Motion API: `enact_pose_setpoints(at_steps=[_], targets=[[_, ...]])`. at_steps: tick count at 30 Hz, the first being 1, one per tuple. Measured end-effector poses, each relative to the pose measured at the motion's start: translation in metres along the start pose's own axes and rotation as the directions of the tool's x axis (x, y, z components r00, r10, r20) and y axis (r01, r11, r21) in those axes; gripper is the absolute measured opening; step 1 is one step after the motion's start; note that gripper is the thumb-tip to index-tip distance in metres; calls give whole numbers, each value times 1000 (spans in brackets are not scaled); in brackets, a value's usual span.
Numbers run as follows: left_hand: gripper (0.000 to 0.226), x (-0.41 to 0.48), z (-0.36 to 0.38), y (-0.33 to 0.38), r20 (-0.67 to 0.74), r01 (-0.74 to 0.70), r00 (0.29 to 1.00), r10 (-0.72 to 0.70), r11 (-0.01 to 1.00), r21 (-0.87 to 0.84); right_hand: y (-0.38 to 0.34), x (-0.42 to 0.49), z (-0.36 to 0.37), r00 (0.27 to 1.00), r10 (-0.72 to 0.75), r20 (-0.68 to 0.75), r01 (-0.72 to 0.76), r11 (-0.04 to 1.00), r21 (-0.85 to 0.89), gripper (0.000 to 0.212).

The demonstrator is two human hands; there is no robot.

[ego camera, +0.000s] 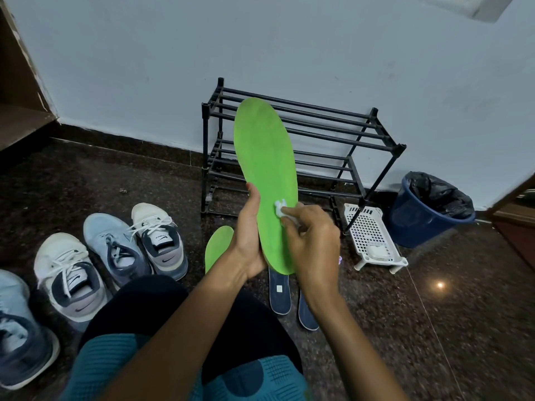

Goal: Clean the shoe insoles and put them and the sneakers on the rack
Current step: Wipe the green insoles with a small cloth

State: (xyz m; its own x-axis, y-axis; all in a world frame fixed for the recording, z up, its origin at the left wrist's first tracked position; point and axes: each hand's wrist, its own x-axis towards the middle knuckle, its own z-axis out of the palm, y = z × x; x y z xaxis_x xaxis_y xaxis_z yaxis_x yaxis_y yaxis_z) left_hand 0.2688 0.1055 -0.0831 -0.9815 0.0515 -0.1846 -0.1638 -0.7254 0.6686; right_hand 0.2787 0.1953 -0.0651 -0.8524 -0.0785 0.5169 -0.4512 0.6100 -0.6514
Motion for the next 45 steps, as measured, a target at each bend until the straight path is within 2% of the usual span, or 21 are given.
enact_pose_setpoints(at_steps=[5, 8, 12, 18, 22, 25, 27, 37, 45], targets=[[78, 1, -2, 1, 11, 14, 1000, -13, 998, -65, -13, -16, 6, 997, -55, 54, 48, 990, 134, 16], [80, 0, -1, 0, 27, 42, 999, -41, 997, -61, -8, -10, 4, 999, -21, 50, 13, 990, 142, 15], [72, 0, 1, -5, 2, 16, 1000, -16, 1000, 15, 0, 2, 3, 1000, 27, 1, -27, 995, 91, 13], [81, -1, -2, 0, 7, 52, 999, -52, 997, -51, -8, -15, 4, 998, 6, 63, -19, 979, 204, 14], [81, 1, -3, 1, -7, 48, 999, -49, 996, -69, -6, -16, 7, 999, -33, 42, 24, 980, 196, 13], [83, -1, -1, 1, -2, 83, 997, -83, 996, -45, -4, -6, 8, 1000, -7, 17, 4, 987, 158, 12], [76, -2, 0, -1, -35, 57, 998, -58, 998, -18, -2, -2, 9, 1000, 19, 15, -21, 990, 143, 12], [80, 2, -3, 2, -17, 48, 999, -50, 995, -84, -4, -17, 5, 995, -48, 87, 25, 969, 245, 19], [74, 0, -3, 1, -33, 47, 998, -48, 998, -42, -5, 5, 8, 998, 6, 58, -17, 984, 180, 14]])
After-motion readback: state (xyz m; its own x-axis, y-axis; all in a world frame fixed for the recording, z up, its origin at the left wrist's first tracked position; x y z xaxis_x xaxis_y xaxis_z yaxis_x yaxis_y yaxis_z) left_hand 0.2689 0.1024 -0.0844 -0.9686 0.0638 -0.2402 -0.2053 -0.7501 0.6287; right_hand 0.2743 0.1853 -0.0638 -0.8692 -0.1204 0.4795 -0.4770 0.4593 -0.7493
